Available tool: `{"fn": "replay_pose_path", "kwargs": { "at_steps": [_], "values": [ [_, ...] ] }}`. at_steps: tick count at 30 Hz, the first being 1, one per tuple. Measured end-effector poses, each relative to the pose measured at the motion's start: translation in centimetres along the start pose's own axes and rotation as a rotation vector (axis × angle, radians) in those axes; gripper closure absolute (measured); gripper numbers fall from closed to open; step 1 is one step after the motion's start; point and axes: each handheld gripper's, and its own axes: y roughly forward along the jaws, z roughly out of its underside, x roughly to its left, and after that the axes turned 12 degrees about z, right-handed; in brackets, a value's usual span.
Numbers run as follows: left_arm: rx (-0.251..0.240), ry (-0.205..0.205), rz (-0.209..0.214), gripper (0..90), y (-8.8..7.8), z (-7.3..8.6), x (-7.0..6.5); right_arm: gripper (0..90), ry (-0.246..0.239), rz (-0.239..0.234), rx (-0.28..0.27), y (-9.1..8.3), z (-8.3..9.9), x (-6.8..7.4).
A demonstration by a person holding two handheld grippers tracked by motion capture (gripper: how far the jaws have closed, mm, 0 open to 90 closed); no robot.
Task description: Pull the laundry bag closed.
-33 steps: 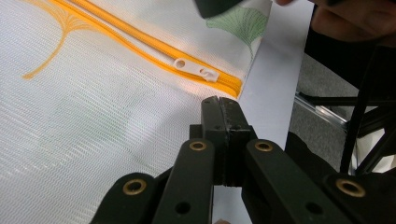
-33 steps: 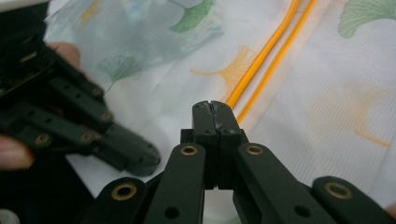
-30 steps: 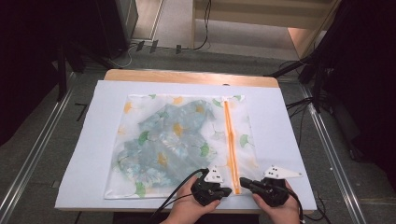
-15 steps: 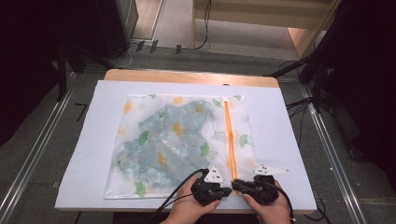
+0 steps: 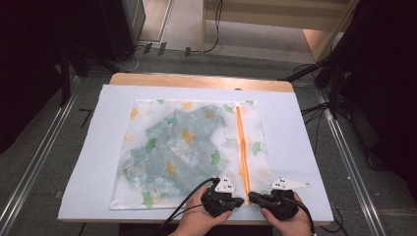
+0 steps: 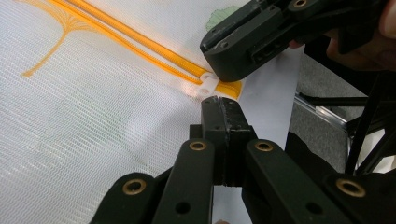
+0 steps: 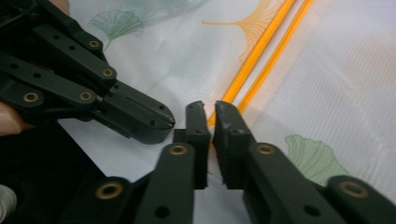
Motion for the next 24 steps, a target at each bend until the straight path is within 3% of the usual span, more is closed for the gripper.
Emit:
{"fn": "replay_pose_path", "kwargs": {
  "at_steps": [4,5,8,11,15,20,24],
  "values": [
    [0.000,0.001,0.000,90.0,0.0,0.0,0.0,70.2,-0.033,0.004,0.008,0.5,0.1,0.3],
    [-0.001,-0.002,0.000,90.0,0.0,0.0,0.0,69.3,-0.035,-0.008,0.008,0.6,0.1,0.4],
    [-0.003,-0.002,0.002,90.0,0.0,0.0,0.0,67.4,-0.024,0.023,0.007,0.5,0.0,0.8],
    [-0.001,-0.006,0.003,90.0,0.0,0.0,0.1,73.0,-0.004,0.046,-0.029,0.5,0.0,0.9],
    [-0.008,0.001,0.002,90.0,0.0,0.0,0.0,89.1,0.037,0.067,-0.086,0.3,-0.5,0.5],
    [-0.010,0.002,-0.004,90.0,-0.1,0.1,-0.1,90.0,-0.002,0.017,-0.017,1.5,-0.6,1.1],
    [-0.031,-0.030,-0.002,90.0,-0.4,0.3,0.2,90.0,-0.020,-0.017,0.013,1.3,-0.4,1.1]
  ]
}}
